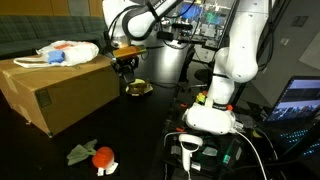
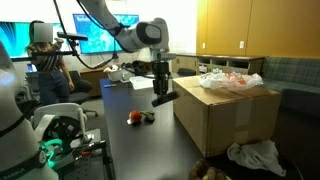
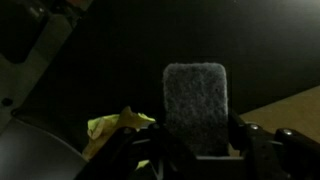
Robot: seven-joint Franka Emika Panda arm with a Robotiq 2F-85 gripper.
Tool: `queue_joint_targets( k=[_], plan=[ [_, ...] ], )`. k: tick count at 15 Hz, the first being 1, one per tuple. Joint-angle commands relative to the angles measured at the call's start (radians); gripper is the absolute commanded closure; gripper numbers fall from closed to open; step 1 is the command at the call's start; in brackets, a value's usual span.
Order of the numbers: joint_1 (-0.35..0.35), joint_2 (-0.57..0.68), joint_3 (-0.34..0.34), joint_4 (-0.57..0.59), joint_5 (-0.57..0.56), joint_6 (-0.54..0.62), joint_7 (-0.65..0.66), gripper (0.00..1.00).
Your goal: Put the objects on top of the box on to the table and the objects on the table on to the top of the box
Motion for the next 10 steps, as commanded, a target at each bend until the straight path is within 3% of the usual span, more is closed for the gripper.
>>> queue_joint_targets(
  k=[1,10],
  plan=[
    [-0.048,0.046,0.051,0.216,-0.037,-0.117,-0.154,0.68],
    [-0.060,0.326,0.051,0.713,0.004,-0.184,-0.405,0.68]
  ],
)
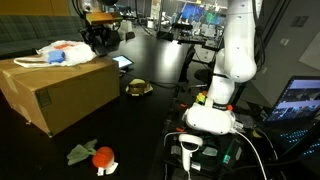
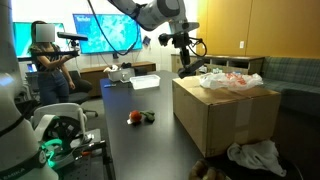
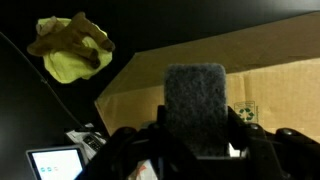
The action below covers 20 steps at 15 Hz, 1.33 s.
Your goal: Put the objects on top of the box on to the table and the objects on the table on to the top of the box
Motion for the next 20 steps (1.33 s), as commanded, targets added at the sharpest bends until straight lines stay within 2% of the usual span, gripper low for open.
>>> queue_joint_targets(
  k=[1,9,16,17,19,20],
  plan=[
    [-0.012,0.173,0.001,0.247,0.036,-0.049,-0.086,0.68],
    [-0.010,0.431,-0.032,0.626,0.126,-0.108,-0.141,0.68],
    [-0.024,0.628,-0.063,0.921,0.184,-0.198,-0.130,0.68],
    [-0.026,0.650,-0.067,0.952,0.187,-0.213,-0.127,0.21],
    [-0.030,0.681,-0.074,0.994,0.193,-0.237,-0.120,0.11],
    [-0.032,0.693,-0.076,1.009,0.195,-0.245,-0.121,0.02]
  ],
)
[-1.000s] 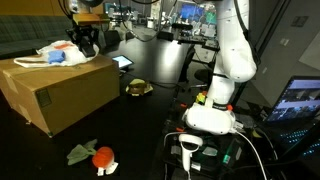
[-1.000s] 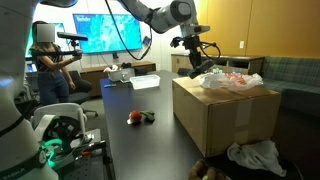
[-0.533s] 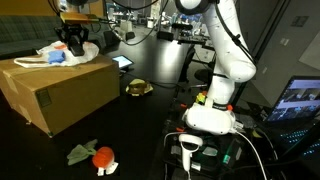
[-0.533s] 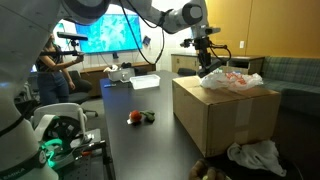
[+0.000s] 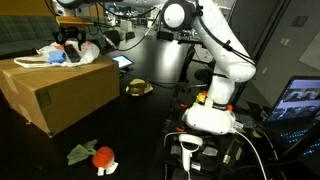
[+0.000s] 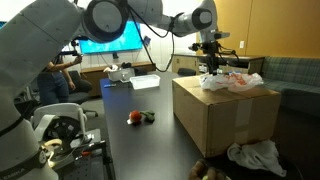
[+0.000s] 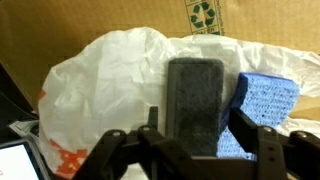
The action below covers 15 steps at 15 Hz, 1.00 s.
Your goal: Put the objects on top of the box on to the table and the objects on the table on to the top of the box
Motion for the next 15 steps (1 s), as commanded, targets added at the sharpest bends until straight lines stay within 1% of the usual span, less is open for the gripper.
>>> queue_joint_targets(
  k=[1,4,7,11,13,15],
  plan=[
    [-0.017,0.086,0.002,0.153,0.018,-0.060,-0.004,0.00],
    [-0.024,0.085,0.004,0.154,0.014,-0.067,-0.011,0.00],
    [-0.022,0.023,0.010,0.082,0.003,-0.077,-0.063,0.00],
    [-0.013,-0.097,0.033,-0.066,-0.007,-0.051,-0.198,0.00],
    [0.000,-0.169,0.040,-0.182,-0.014,-0.016,-0.234,0.00],
    [0.007,-0.217,0.049,-0.268,-0.018,0.007,-0.256,0.00]
  ],
)
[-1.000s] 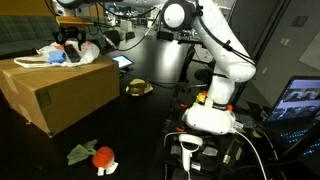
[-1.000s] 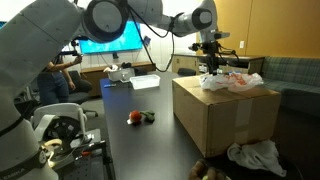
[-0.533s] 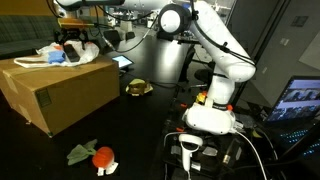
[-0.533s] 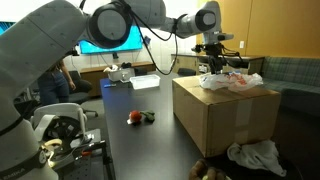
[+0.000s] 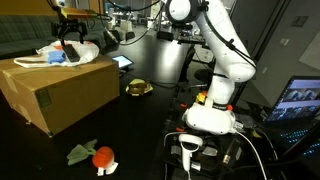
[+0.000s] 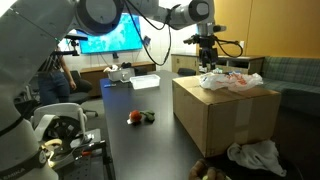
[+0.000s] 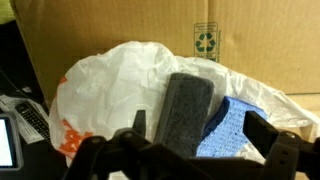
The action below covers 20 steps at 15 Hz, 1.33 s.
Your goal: Put the objects on top of the box on to the table and the objects on the table on to the top of the box
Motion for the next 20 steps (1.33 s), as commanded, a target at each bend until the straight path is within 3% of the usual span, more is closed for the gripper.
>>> queue_joint_targets(
  k=[1,7,11,20],
  plan=[
    [0.014,-0.149,0.018,-0.243,-0.015,0.066,-0.050,0.00],
    [0.045,-0.268,0.010,-0.529,0.001,0.171,-0.002,0.00],
    [0.063,-0.345,0.011,-0.731,0.003,0.306,0.068,0.00],
    [0.118,-0.607,0.017,-1.207,-0.087,0.569,0.328,0.00]
  ],
)
